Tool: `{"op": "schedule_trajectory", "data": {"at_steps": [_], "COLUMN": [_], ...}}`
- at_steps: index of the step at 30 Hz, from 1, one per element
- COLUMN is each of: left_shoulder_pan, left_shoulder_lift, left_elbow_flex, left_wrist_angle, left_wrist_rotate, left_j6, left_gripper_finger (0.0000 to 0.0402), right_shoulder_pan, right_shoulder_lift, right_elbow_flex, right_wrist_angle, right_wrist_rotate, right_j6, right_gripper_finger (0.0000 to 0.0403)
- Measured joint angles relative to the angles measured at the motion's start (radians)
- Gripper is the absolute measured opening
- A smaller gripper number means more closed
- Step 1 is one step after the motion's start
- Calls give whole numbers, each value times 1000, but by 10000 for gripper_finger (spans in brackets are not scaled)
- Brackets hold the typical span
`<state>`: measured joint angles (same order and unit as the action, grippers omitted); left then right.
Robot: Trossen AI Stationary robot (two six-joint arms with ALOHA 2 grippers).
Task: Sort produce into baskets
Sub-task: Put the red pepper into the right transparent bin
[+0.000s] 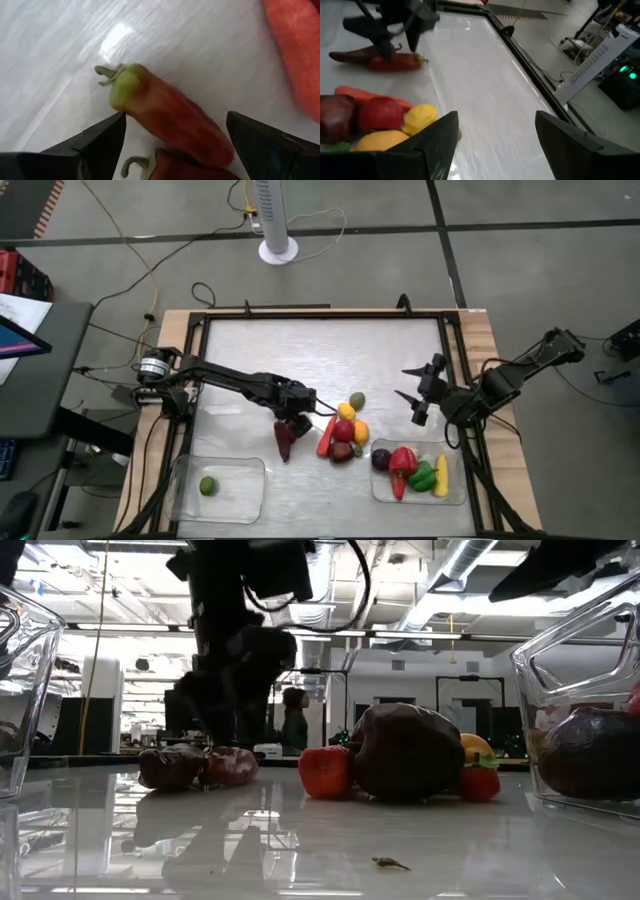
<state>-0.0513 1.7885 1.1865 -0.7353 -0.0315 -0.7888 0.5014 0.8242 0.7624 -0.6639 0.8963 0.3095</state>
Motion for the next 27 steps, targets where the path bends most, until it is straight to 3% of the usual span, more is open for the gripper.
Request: {"op": "schedule_trajectory", "data": {"at_steps": [4, 8, 22, 27], "left_shoulder_pan": [0, 0, 0, -2], "left_shoulder_lift": [58, 79, 77, 70], "left_elbow_flex": [0, 26, 27, 75], "left_wrist_angle": [36, 59, 92, 97], "left_wrist_rotate": [-1, -1, -25, -27], "left_j6": [49, 88, 226, 289], "left_gripper_finger": [321, 288, 90, 87], "right_shoulder_pan": [0, 0, 0, 6], "right_shoulder_lift": [0, 0, 0, 3], "right_elbow_flex": [0, 0, 0, 0], "right_wrist_angle": [28, 20, 20, 38], "right_wrist_rotate": [-1, -3, -4, -33], "right_j6": [-27, -25, -20, -20], "right_gripper_finger": [291, 291, 291, 291]}}
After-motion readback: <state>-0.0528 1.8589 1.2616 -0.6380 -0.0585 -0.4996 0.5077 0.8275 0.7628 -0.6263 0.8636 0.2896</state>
